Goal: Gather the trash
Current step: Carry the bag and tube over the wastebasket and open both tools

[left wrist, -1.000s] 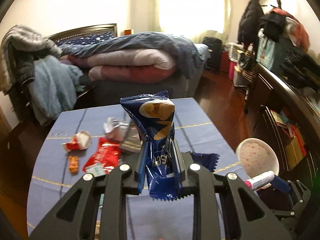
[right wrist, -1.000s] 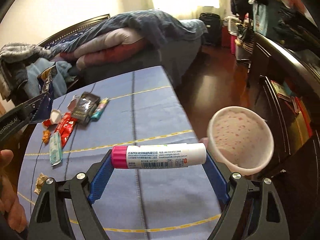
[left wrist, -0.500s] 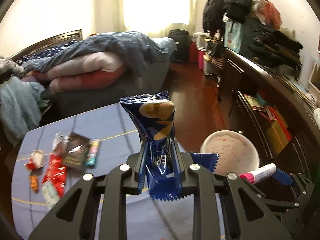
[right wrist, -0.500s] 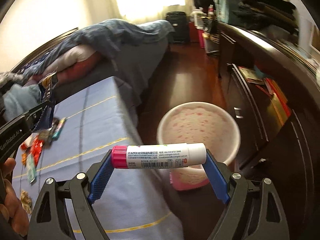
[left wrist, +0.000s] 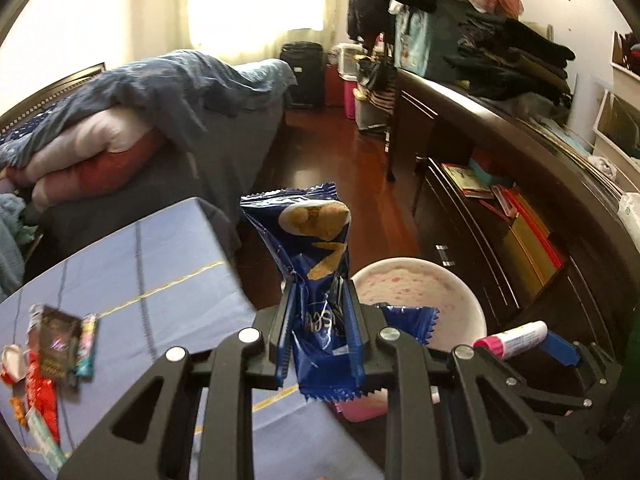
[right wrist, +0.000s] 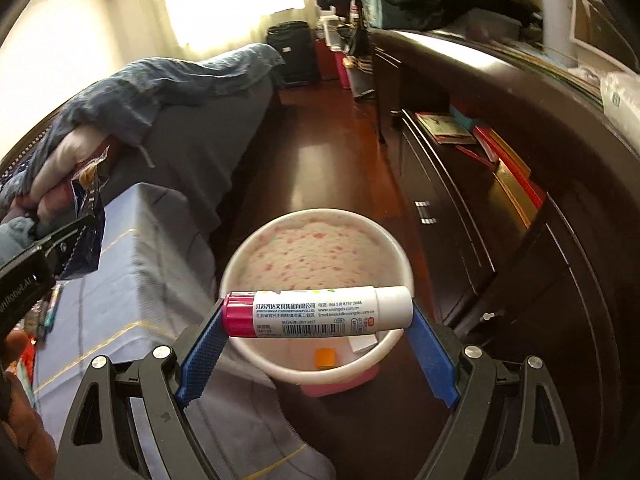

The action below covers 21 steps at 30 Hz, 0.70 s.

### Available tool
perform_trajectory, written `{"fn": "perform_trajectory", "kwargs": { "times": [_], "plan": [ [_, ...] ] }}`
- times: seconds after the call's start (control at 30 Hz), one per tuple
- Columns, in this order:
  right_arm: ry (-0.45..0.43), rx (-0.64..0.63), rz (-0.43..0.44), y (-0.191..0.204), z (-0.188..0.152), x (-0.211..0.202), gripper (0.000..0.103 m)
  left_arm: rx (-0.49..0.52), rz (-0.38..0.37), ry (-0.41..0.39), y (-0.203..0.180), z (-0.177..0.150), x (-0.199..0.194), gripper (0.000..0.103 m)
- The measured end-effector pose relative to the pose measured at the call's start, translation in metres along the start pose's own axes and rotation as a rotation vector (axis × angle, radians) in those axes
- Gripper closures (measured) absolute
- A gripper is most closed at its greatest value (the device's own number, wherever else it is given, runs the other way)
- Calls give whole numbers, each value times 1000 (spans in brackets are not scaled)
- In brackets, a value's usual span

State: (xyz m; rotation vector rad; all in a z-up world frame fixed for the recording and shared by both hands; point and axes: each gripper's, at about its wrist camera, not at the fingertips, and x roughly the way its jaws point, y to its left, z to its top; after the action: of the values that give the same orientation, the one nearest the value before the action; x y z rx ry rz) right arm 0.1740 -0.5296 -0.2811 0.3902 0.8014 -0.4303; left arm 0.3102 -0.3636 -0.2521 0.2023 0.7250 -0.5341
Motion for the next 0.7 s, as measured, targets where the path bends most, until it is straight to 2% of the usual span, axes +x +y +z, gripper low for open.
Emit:
{"fn": "perform_trajectory", "kwargs": {
  "times": [0.23,0.5,0.6,0.7],
  "plan": [
    [20,42,-49,-21,3,25,17,55,-36,32,-29,10,37,79],
    [43,24,-92,-24,8,56,17,83,-45,66,-46,16,68,79],
    [54,4,-106,-21,7,67,17,77,-54,79,-50,19,77,72],
    [57,-17,-122,-18,6,76,17,70,-65,79,-51,23,80,62]
  ]
}}
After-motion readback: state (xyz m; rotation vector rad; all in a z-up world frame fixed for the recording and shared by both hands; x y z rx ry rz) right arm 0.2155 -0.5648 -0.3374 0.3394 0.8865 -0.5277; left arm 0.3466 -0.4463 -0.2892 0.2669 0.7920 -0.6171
